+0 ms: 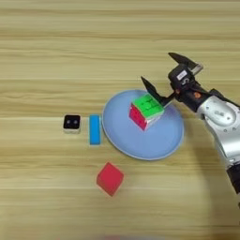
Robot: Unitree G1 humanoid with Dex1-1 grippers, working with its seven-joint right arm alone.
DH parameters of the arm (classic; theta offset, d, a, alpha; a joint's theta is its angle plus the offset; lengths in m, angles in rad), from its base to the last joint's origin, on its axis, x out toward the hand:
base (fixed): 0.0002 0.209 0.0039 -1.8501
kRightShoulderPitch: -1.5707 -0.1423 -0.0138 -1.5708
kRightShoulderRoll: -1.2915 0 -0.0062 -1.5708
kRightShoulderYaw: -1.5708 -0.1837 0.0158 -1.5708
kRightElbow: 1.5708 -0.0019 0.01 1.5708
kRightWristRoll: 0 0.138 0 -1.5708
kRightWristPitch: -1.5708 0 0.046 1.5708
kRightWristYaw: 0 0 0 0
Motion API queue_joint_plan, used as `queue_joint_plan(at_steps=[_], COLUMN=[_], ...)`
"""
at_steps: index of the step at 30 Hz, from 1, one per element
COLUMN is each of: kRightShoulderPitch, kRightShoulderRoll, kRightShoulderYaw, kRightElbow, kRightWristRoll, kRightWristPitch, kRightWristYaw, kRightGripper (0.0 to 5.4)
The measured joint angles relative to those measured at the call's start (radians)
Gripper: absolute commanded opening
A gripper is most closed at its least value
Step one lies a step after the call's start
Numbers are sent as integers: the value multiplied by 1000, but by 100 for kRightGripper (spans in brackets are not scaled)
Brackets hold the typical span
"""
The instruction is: Move the objects on the table
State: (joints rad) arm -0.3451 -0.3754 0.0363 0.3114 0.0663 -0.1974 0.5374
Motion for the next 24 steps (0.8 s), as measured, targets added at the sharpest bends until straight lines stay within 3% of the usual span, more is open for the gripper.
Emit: queue_joint_plan(at_steps=[5, 6, 10, 14, 24], kRightShoulderPitch=[18, 28, 54, 78, 103], kRightShoulderRoll=[21, 23, 22, 13, -19], kRightShoulderYaw=[-24, -29, -32, -29, -5], kRightElbow=[-79, -107, -164, -180, -180], kRightWristRoll=[155, 206, 285, 296, 233], kRightWristPitch=[170, 242, 372, 430, 447], kRightWristYaw=[104, 133, 206, 257, 299], kRightGripper=[538, 538, 538, 538, 538])
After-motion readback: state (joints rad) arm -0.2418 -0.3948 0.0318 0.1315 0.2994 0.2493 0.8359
